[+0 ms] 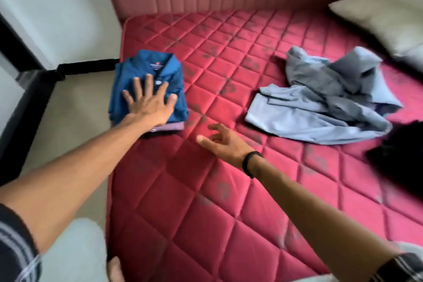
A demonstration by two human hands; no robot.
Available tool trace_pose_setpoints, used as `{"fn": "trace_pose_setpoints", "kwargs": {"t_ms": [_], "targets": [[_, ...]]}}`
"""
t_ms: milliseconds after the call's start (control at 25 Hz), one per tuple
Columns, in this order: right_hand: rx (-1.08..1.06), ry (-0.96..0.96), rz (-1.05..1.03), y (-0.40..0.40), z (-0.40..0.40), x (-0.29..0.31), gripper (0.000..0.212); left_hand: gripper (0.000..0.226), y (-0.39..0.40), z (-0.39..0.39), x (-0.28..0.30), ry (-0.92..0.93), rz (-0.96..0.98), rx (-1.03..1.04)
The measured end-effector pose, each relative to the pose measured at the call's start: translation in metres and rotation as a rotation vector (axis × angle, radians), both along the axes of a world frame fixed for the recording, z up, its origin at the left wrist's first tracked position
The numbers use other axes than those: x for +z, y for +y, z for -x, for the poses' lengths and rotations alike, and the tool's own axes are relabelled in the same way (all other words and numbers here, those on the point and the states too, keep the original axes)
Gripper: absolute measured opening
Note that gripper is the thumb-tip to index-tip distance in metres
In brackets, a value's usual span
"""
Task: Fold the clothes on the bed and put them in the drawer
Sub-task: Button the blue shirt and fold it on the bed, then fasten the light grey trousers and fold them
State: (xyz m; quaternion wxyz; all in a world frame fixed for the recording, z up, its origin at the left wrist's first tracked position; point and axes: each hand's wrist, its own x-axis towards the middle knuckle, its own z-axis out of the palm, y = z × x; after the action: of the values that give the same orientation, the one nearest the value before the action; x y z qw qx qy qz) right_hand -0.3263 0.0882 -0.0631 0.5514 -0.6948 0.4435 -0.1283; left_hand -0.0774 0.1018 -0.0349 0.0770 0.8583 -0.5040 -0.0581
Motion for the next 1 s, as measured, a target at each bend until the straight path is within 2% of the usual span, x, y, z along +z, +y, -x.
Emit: {"fn": "trace_pose_setpoints", "kwargs": {"t_ms": [120, 200, 320, 360, 440, 520, 640, 720, 800, 840, 880, 960, 1000], "targets": [[-0.045, 0.180, 0.106, -0.008, 0.106, 0.009, 0.099, 0.056, -0.003, 0.065, 0.014, -0.068, 0.221, -0.037], [-0.126, 0.242, 0.118, -0.012, 0.175, 0.016, 0.092, 0.054, -0.002, 0.125, 0.012, 0.004, 0.261, -0.231], [-0.293, 0.316, 0.144, -0.014, 0.275, 0.025, 0.075, 0.069, -0.009, 0.227, 0.000, 0.261, 0.206, -0.539], [-0.358, 0.322, 0.147, -0.014, 0.304, 0.025, 0.074, 0.074, -0.014, 0.261, -0.006, 0.306, 0.145, -0.612], [-0.479, 0.282, 0.088, -0.014, 0.345, 0.021, 0.071, 0.092, -0.026, 0.315, -0.019, 0.281, 0.010, -0.704], [-0.563, 0.230, 0.040, -0.025, 0.371, 0.019, 0.068, 0.098, -0.045, 0.352, -0.030, 0.192, -0.082, -0.701], [-0.671, 0.242, 0.213, -0.075, 0.377, 0.016, 0.072, 0.080, -0.076, 0.378, -0.042, 0.076, -0.054, -0.650], [-0.774, 0.177, 0.296, -0.122, 0.367, 0.015, 0.085, 0.070, -0.094, 0.382, -0.041, 0.092, 0.013, -0.576], [-0.833, 0.198, 0.220, -0.160, 0.347, 0.007, 0.090, 0.058, -0.117, 0.371, -0.040, 0.225, 0.114, -0.487], [-0.811, 0.288, 0.206, -0.169, 0.334, 0.004, 0.080, 0.054, -0.128, 0.361, -0.036, 0.358, 0.158, -0.429], [-0.740, 0.418, 0.226, -0.170, 0.319, 0.001, 0.061, 0.051, -0.138, 0.349, -0.031, 0.511, 0.215, -0.367], [-0.443, 0.566, 0.290, -0.143, 0.285, -0.002, 0.023, 0.047, -0.157, 0.328, -0.024, 0.714, 0.331, -0.237], [-0.242, 0.549, 0.307, -0.120, 0.267, -0.003, 0.012, 0.046, -0.164, 0.324, -0.019, 0.768, 0.364, -0.207]]}}
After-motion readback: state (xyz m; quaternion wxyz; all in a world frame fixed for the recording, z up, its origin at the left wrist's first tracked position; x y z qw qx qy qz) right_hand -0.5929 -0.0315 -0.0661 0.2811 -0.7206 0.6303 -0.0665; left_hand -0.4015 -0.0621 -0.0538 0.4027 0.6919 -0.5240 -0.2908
